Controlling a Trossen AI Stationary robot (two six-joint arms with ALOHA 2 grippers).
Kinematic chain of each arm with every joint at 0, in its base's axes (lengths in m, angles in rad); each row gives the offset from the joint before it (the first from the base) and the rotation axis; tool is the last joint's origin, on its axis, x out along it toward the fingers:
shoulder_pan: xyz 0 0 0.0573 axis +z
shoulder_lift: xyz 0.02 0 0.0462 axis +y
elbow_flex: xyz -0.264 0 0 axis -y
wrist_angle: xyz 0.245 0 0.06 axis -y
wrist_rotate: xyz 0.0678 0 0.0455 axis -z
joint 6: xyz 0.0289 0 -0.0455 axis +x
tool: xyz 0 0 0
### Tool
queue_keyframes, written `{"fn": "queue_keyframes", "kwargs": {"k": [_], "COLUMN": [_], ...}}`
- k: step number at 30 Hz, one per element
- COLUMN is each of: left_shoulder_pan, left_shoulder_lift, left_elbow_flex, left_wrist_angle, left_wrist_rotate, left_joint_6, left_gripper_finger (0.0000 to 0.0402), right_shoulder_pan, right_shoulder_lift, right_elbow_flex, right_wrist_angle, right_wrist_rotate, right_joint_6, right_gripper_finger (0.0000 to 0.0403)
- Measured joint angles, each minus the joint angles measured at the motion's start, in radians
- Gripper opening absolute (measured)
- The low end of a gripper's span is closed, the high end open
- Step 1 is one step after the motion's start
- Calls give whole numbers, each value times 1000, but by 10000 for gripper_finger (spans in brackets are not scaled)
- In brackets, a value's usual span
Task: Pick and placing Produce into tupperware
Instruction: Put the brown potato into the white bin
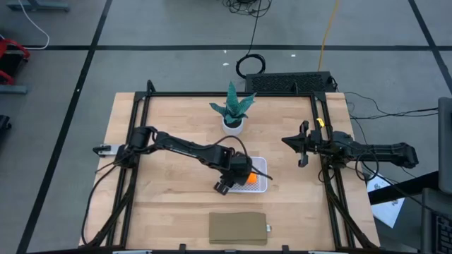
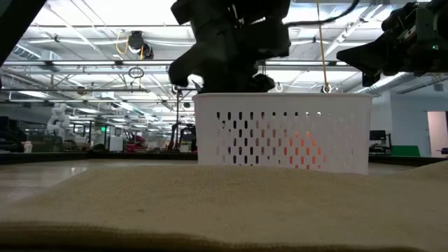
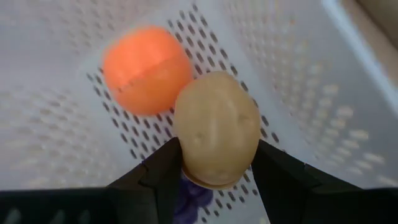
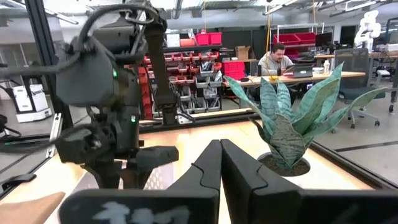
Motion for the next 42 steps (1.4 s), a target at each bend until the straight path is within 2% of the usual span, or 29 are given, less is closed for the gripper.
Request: {"fn": "queue_keyframes", "kwargs": {"k": [21,26,36,42], "left_shoulder_pan": [1,1,1,-11], "left_shoulder_lift": [34,34,34,34], "left_elbow_flex": [-1,-1,-1,49], "left_wrist_angle": [-24,-24,-24,-89], "left_wrist_rotate": [7,48,44,-17], "left_joint_6": [20,-1,-8,-9], "left_gripper_finger": [180,183,261,292], "right_shoulder_pan": [0,0,0,0], "right_shoulder_lift": [3,3,3,3], "right_elbow_flex": [0,0,0,0], "right_wrist_angle": [1,1,1,1], "right_wrist_rotate": [0,0,0,0], "right_joint_6": [-3,-3,-3,-3], "right_gripper_finger": [0,0,0,0]}}
